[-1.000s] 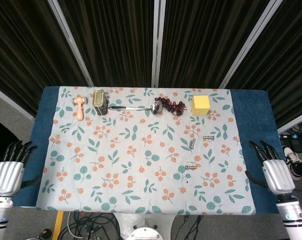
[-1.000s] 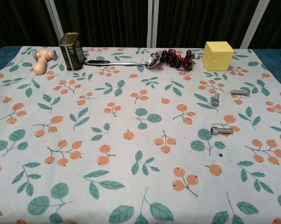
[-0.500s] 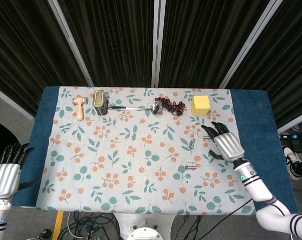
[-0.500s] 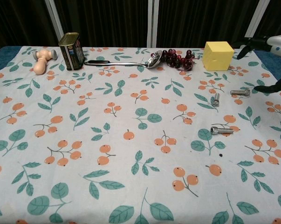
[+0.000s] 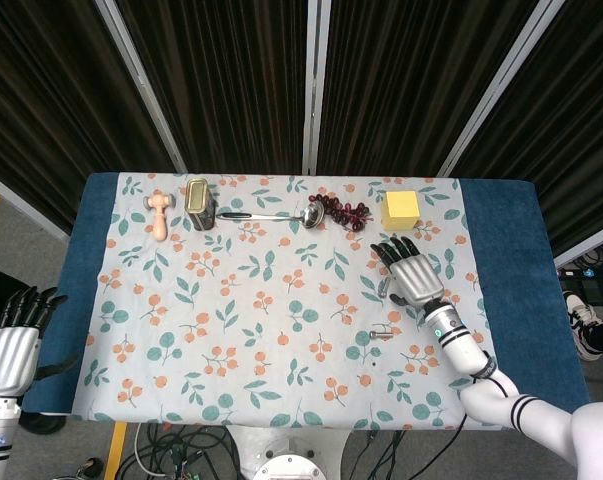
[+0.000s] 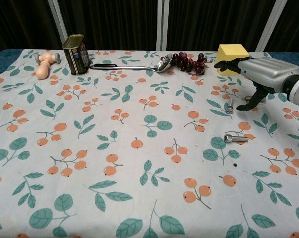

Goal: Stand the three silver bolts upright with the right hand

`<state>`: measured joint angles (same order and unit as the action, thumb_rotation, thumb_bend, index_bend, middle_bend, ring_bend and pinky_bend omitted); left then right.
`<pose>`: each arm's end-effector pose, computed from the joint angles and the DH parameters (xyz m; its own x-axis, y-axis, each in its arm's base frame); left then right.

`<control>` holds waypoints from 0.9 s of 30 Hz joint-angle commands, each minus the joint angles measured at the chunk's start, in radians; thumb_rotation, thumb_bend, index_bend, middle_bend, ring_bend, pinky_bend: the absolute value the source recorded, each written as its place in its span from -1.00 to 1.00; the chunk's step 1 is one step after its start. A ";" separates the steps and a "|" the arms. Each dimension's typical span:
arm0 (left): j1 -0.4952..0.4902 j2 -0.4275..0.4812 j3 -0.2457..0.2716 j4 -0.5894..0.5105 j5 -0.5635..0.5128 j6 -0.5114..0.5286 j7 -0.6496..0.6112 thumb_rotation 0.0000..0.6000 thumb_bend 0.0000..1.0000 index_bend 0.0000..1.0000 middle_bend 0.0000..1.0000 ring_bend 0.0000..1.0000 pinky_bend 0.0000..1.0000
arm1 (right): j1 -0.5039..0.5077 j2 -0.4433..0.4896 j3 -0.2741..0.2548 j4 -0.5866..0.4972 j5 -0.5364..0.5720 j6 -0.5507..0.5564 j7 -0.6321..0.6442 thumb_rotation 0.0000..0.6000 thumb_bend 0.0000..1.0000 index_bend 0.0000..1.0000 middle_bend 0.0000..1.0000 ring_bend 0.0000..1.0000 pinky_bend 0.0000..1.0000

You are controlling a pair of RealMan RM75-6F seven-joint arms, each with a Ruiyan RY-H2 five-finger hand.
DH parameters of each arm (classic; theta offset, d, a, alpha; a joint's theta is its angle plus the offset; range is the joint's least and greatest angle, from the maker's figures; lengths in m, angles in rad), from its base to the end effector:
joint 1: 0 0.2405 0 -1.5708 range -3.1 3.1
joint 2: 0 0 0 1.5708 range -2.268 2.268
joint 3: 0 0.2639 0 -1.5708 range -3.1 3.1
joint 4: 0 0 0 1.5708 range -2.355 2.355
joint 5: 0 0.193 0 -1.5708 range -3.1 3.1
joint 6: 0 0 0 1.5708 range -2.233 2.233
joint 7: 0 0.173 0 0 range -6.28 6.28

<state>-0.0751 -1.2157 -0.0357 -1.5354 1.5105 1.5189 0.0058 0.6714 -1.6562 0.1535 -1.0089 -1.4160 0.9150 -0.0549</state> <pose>-0.3174 0.2039 0.1553 0.3832 -0.0123 0.9236 0.9236 -0.0079 -0.3833 -0.2231 -0.3954 -0.0141 0.5602 -0.1900 0.8063 -0.8008 -0.3733 0.4685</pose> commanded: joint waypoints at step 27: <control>0.012 -0.011 0.005 0.042 -0.011 -0.006 -0.050 1.00 -1.00 -0.65 -0.77 -0.99 -1.00 | 0.086 -0.050 0.011 0.083 0.032 -0.057 0.017 1.00 -0.61 -0.43 -0.59 -1.00 -1.00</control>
<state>-0.0627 -1.2265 -0.0304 -1.4930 1.4998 1.5129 -0.0445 0.7636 -1.7383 0.1738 -0.8954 -1.3863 0.8718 -0.0289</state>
